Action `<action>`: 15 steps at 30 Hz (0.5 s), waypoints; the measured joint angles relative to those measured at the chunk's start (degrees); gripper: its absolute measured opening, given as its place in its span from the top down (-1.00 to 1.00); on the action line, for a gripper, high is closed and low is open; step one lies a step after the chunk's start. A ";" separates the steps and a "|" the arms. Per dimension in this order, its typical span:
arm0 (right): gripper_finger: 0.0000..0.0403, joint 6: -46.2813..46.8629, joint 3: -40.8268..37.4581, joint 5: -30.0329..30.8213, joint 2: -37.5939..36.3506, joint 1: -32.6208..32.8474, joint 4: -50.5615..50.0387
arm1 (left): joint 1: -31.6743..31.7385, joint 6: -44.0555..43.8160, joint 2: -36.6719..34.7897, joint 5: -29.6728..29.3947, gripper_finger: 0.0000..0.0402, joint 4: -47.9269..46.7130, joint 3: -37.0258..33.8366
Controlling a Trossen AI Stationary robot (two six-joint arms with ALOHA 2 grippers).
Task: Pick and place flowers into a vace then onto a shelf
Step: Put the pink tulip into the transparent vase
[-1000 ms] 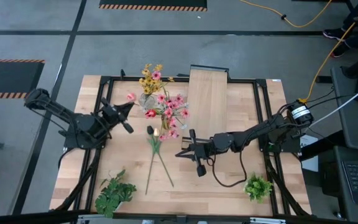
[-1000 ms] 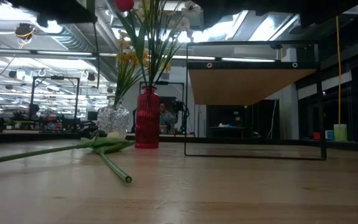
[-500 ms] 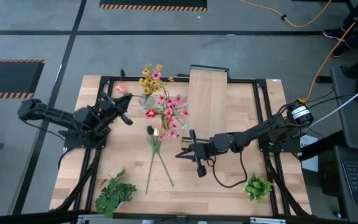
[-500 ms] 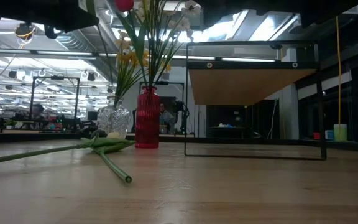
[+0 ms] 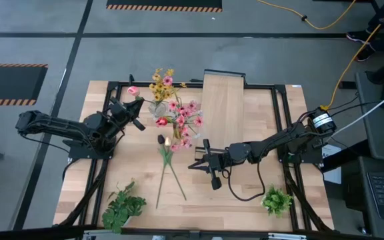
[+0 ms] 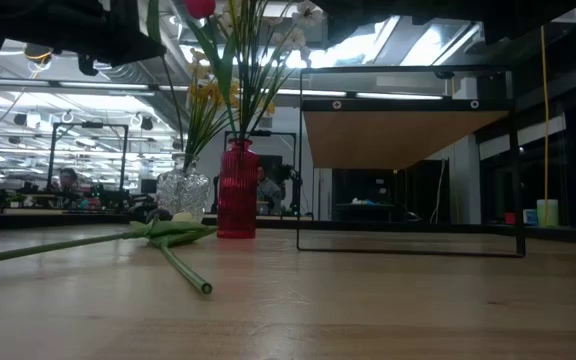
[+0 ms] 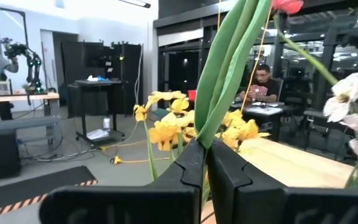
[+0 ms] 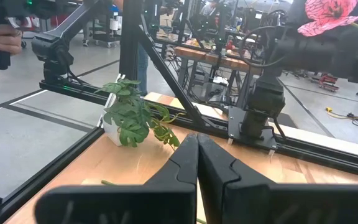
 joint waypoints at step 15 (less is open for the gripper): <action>0.98 0.00 0.02 0.00 0.00 0.00 -0.30 | 6.03 -6.49 4.93 1.78 0.98 -3.92 -0.01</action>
